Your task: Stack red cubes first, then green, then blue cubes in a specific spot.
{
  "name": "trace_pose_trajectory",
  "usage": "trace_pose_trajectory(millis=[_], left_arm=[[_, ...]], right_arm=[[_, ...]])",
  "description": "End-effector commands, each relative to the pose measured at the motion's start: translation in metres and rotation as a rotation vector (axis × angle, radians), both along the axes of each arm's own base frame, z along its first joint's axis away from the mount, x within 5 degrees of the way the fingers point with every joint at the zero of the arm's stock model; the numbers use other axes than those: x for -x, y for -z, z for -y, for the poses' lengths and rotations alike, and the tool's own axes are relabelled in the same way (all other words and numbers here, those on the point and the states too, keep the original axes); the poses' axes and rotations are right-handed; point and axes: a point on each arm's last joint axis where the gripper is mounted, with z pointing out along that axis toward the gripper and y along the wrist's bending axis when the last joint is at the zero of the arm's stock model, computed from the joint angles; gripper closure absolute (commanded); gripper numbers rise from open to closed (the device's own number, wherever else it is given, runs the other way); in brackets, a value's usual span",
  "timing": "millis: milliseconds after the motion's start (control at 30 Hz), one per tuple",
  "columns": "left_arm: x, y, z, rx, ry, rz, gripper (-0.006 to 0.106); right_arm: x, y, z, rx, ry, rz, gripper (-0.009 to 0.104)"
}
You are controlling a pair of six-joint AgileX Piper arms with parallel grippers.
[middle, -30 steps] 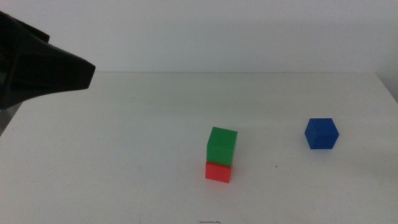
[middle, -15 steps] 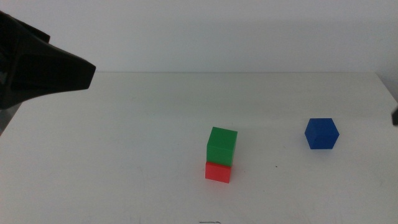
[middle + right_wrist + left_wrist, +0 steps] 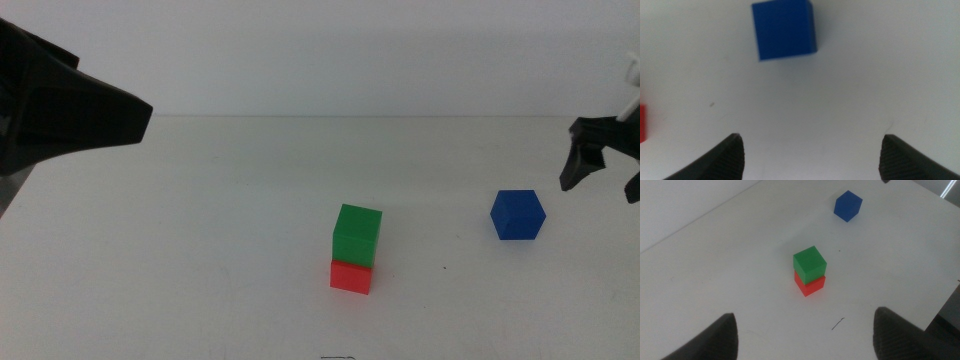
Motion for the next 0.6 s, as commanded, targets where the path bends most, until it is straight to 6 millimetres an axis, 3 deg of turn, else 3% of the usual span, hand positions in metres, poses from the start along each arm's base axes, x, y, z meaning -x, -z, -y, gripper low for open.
trace_pose_trajectory(millis=[0, 300, 567], left_arm=[[0.002, -0.012, 0.002, 0.064, -0.008, 0.057, 0.009], [0.002, -0.012, 0.002, 0.064, -0.008, 0.057, 0.009], [0.002, -0.012, 0.002, 0.064, -0.008, 0.057, 0.009]], right_arm=[[-0.010, -0.016, 0.002, 0.039, -0.019, 0.080, 0.001], [-0.059, -0.002, -0.041, 0.122, -0.137, 0.094, 0.001], [-0.078, 0.031, -0.044, 0.151, -0.139, -0.010, 0.001]])
